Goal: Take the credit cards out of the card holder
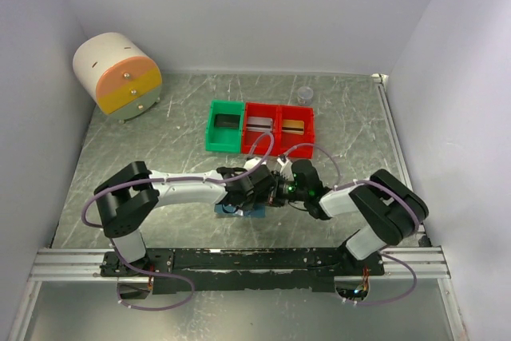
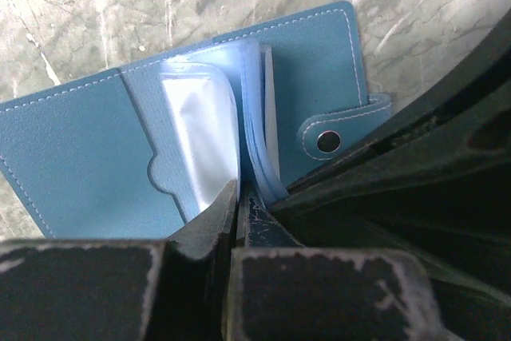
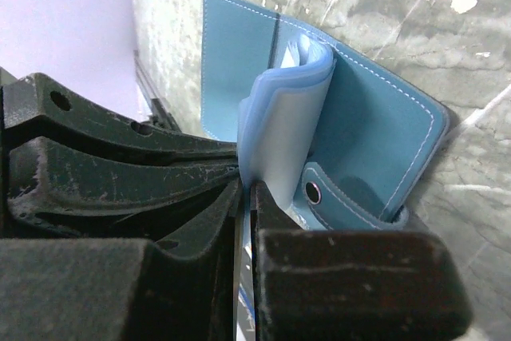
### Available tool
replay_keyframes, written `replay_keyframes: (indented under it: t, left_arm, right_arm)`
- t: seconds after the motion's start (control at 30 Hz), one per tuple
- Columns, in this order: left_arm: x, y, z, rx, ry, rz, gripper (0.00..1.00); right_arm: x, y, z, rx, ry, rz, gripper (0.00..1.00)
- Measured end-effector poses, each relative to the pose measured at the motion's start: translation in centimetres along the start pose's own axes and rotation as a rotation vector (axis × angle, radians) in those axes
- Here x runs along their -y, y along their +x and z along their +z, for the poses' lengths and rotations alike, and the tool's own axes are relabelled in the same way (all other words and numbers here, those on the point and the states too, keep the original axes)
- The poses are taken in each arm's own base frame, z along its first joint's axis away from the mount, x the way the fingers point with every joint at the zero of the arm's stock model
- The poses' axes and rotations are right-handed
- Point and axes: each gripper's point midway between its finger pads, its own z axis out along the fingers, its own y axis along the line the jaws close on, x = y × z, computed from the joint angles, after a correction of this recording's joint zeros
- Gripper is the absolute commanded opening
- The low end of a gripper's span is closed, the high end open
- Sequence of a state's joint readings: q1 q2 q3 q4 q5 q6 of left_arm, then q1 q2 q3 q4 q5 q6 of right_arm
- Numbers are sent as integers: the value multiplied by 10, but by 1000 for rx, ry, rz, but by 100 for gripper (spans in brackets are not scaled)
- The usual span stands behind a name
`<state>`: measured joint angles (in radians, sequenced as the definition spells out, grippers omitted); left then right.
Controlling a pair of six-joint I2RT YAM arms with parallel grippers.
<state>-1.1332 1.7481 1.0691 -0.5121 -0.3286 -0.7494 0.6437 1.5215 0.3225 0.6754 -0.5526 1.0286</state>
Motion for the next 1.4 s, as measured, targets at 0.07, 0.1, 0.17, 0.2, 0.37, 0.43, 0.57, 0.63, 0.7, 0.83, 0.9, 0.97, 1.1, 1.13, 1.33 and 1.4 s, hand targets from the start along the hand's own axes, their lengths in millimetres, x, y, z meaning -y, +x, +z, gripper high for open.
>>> replay_keyframes:
  t: [0.07, 0.1, 0.17, 0.2, 0.37, 0.43, 0.57, 0.63, 0.7, 0.83, 0.9, 0.97, 1.1, 1.13, 1.33, 1.4]
  left_arm:
    - [-1, 1, -1, 0, -1, -3, 7]
    - [-1, 1, -1, 0, -1, -4, 7]
    - [-2, 1, -2, 1, -1, -8, 7]
    - [-2, 1, -2, 1, 0, -10, 7]
    - [-3, -3, -6, 14, 6, -28, 8]
    - [-3, -6, -10, 26, 12, -35, 14]
    - [-5, -16, -19, 53, 24, -61, 45]
    - [-9, -18, -23, 60, 11, -73, 55]
    - [-14, -20, -28, 65, -2, -85, 60]
    - [-30, -35, -45, 98, -4, -143, 67]
    - [-43, -46, -54, 128, -4, -191, 70]
    - [-63, -54, -61, 154, -15, -242, 71]
    - [-103, -55, -60, 157, -44, -323, 73]
    - [-113, -54, -58, 147, -56, -345, 73]
    - [-152, -40, -42, 75, -93, -449, 73]
    - [-152, -36, -41, 62, -70, -461, 73]
  right_arm:
    - [0, 1, 2, 2, -22, 49, 6]
    - [0, 2, 3, 3, -34, 75, 6]
    - [3, 4, 3, 7, -51, 123, 6]
    - [5, 4, 2, 11, -56, 151, 6]
    - [17, 5, -3, 24, -22, 214, 9]
    - [18, -1, -5, 40, 26, 187, 21]
    - [6, -32, -12, 122, 112, 77, 42]
    - [4, -44, -18, 155, 159, 38, 43]
    - [11, -50, -26, 177, 225, 13, 43]
    - [31, -48, -45, 189, 366, -12, 45]
    - [37, -52, -56, 207, 427, -37, 48]
    - [34, -62, -66, 244, 466, -76, 50]
    - [11, -92, -86, 352, 484, -192, 52]
    - [5, -97, -90, 372, 483, -215, 54]
    - [-15, -124, -113, 478, 522, -332, 56]
    - [-14, -125, -119, 489, 545, -350, 56]
